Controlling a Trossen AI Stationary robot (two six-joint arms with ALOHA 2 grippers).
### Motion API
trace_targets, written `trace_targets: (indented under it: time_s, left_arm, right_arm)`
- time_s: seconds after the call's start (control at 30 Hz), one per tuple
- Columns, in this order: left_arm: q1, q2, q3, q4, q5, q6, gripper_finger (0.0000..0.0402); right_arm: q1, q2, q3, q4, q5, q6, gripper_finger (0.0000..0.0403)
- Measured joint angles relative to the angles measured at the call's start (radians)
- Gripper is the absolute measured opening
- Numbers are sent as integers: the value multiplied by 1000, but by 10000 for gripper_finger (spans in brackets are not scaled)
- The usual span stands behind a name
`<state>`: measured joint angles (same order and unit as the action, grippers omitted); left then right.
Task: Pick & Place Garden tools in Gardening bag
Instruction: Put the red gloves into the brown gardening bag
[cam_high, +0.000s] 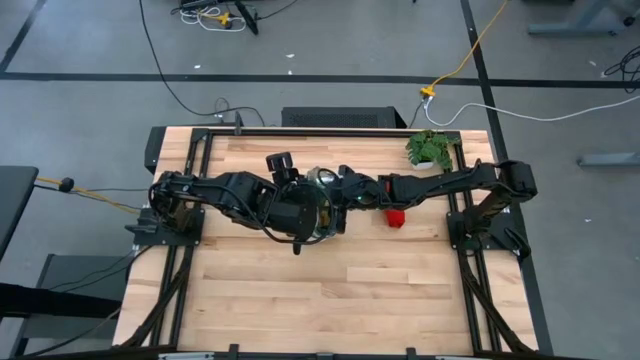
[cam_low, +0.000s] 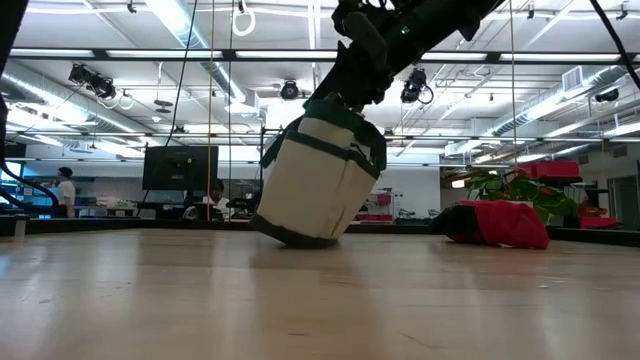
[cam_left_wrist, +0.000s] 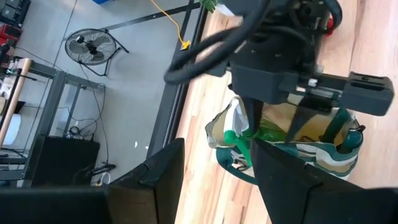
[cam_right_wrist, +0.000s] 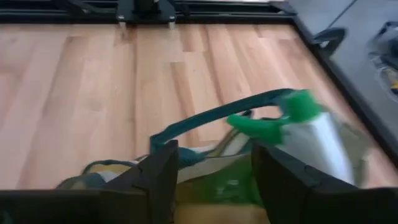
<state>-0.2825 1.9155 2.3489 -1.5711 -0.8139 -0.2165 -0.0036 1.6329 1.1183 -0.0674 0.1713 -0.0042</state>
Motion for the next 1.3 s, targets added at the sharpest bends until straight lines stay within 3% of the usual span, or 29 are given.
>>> trace_targets:
  time_s: [0.5,0.9,1.3]
  left_arm:
    - [0,0,0,0,0,0,190]
    - [0,0,0,0,0,3,190]
    - [0,0,0,0,0,2,190]
  right_arm:
    - [-18,-48,2,-31,66,-4,196]
    - [-17,-179,2,-309,188,75,196]
    - [-4,-275,2,-847,184,353,197]
